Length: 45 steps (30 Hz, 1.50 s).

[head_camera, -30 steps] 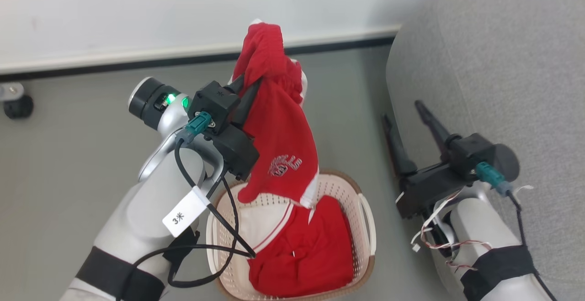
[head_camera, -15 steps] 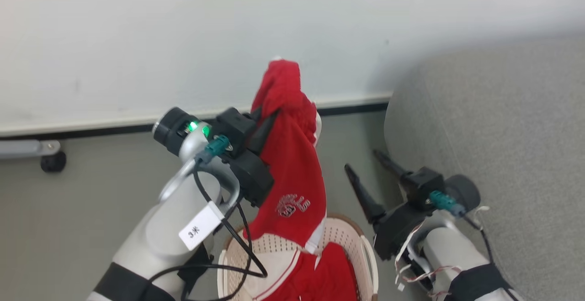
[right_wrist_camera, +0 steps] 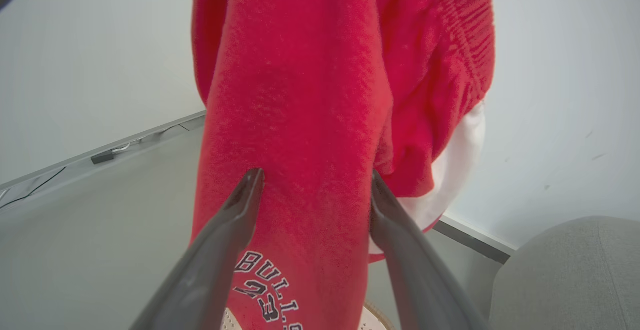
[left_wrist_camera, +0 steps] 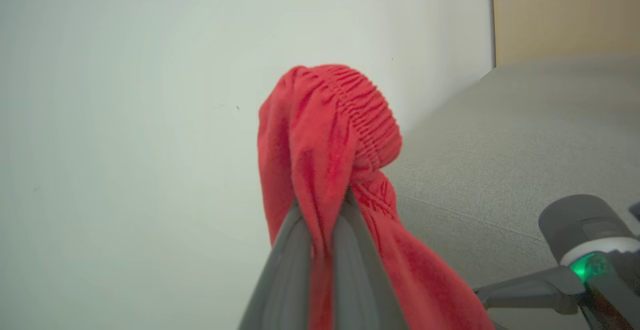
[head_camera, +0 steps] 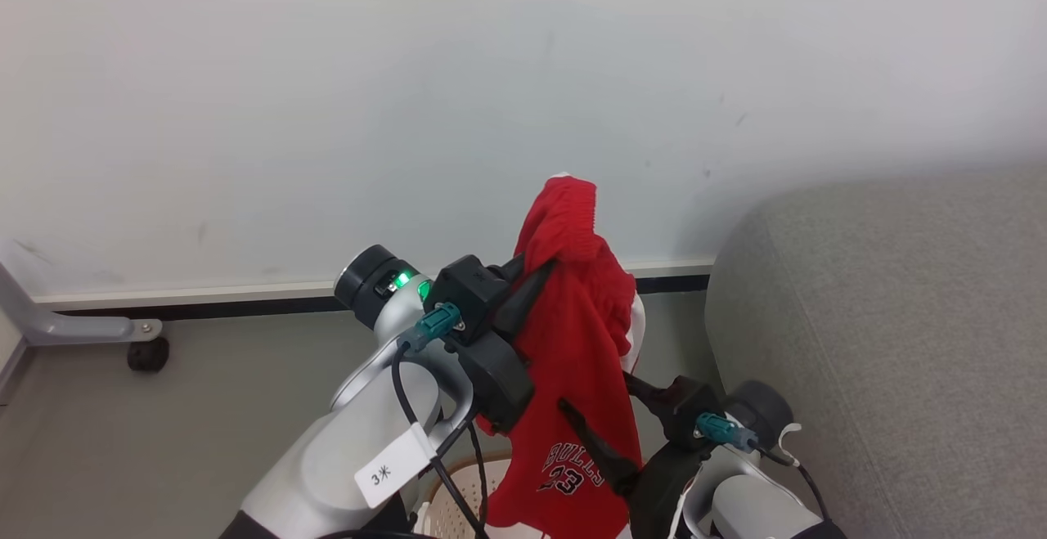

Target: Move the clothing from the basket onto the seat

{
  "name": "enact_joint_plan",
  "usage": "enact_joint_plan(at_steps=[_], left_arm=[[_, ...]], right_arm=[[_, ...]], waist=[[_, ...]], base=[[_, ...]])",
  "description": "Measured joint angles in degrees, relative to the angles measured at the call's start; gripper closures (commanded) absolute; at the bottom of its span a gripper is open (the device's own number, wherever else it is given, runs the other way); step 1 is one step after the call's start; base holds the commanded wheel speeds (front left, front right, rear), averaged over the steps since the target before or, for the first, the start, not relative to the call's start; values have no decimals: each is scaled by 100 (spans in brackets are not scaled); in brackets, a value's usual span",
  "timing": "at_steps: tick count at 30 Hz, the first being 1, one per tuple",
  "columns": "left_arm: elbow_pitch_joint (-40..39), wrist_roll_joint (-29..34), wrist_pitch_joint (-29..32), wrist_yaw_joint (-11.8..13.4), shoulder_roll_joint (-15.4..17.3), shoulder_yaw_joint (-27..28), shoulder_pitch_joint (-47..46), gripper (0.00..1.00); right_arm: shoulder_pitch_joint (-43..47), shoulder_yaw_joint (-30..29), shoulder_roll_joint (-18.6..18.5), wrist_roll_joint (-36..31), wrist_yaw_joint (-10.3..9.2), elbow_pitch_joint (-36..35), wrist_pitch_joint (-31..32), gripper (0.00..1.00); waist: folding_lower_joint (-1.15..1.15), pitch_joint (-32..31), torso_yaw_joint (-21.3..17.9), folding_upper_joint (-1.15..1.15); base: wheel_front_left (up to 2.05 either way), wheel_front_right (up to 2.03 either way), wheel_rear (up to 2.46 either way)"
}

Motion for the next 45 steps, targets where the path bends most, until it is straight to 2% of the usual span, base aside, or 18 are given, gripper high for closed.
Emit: enact_joint_plan(at_steps=[4,5,6,7,8,9,14,16,17,18,19,20,30,45], left_arm=[[-192,-69,37,0,0,-44,92,100],[-230,-97,53,0,3,-58,121,100],[-277,-127,53,0,3,-67,147,100],[-325,-152,54,0,1,-74,170,100],[-360,-154,62,0,0,-80,186,100],[-387,-165,87,0,0,-84,200,100],[-437,-356,151,0,16,53,350,100],[-464,-443,153,18,86,172,472,55],[-464,-475,153,44,119,219,531,39],[-461,-505,153,68,155,258,588,30],[-460,-523,153,98,188,296,641,7],[-456,-550,153,116,208,344,692,0],[-413,-840,105,303,355,648,1161,0],[-591,-886,44,310,381,632,1795,0]], right_arm=[[-85,319,-1,145,0,100,1,0],[-121,369,2,209,0,121,1,5],[-160,413,3,271,0,127,0,51],[-192,459,2,322,0,123,0,61],[-220,494,2,372,0,116,1,98],[-244,517,1,421,0,99,0,100],[-302,526,7,661,0,102,1,100],[-383,520,5,723,0,102,1,100],[-436,500,5,757,0,101,1,100],[-491,476,7,782,0,97,1,100],[-535,447,5,815,0,90,1,100],[-572,417,3,853,0,87,1,100],[-803,68,-445,1060,0,5,1,100],[-977,-276,-1050,1098,0,-24,1,100]], waist=[[0,-70,80,1],[0,-82,93,1],[0,-91,105,1],[0,-97,116,1],[0,-102,125,1],[0,-105,132,1],[1,-103,132,0],[1,-97,104,1],[0,-94,84,1],[1,-90,60,1],[1,-86,36,1],[1,-82,10,1],[1,-31,-312,1],[1,21,-906,1]], base=[[0,0,0],[0,0,0],[0,0,0],[0,0,0],[0,0,0],[0,0,0],[0,0,0],[0,0,0],[0,0,0],[0,0,0],[0,0,0],[0,0,0],[0,0,0],[0,0,0]])
